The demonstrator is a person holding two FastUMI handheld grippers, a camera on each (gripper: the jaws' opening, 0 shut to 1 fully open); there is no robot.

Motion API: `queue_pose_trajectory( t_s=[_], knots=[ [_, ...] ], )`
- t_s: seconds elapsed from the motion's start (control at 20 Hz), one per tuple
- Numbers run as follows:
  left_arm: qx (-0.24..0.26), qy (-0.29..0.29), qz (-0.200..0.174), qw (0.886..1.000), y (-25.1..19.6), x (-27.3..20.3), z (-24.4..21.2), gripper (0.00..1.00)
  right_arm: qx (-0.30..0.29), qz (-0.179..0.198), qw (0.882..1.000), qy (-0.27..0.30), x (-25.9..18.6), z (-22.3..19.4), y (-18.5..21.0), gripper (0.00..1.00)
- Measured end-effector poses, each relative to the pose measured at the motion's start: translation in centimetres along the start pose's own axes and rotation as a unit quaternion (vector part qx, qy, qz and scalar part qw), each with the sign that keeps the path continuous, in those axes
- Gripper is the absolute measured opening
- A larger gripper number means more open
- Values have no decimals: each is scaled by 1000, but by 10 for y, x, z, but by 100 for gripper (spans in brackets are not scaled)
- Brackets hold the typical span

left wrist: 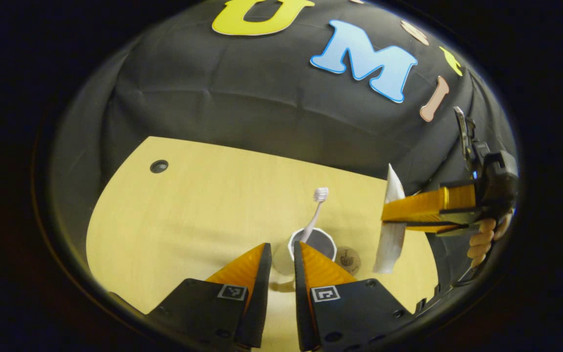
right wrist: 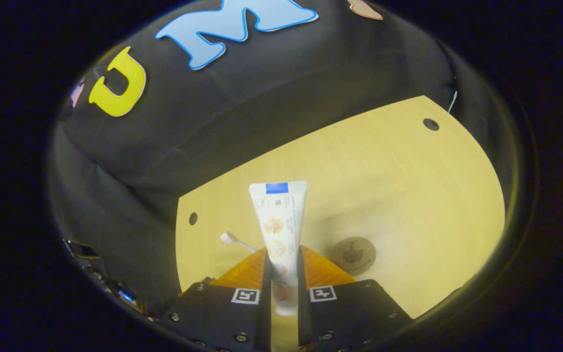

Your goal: Put the toothbrush and toothpaste on the desktop into the cup, then pick up the cup and place it on the coaster on the desktop.

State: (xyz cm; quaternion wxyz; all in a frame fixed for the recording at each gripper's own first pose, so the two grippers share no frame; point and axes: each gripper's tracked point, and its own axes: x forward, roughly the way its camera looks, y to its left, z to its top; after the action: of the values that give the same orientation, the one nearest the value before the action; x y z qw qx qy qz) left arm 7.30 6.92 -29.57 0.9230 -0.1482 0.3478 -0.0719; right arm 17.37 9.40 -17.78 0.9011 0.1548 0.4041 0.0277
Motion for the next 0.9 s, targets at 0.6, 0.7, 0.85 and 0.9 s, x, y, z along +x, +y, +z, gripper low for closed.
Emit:
queue_pose_trajectory(
  t_s=[0.6,0.7,0.85,0.9],
  knots=[
    [-11,16,16,1000,30,-20,-14,37,-4,8,997,-72,54,10,31,22],
    [-9,15,18,1000,31,-21,-15,34,-11,6,997,-74,59,6,31,22],
    [-10,17,16,1000,30,-20,-16,34,-21,7,996,-81,65,1,28,22],
    [-9,18,15,1000,30,-19,-16,34,-29,4,996,-84,67,-1,25,22]
  ],
)
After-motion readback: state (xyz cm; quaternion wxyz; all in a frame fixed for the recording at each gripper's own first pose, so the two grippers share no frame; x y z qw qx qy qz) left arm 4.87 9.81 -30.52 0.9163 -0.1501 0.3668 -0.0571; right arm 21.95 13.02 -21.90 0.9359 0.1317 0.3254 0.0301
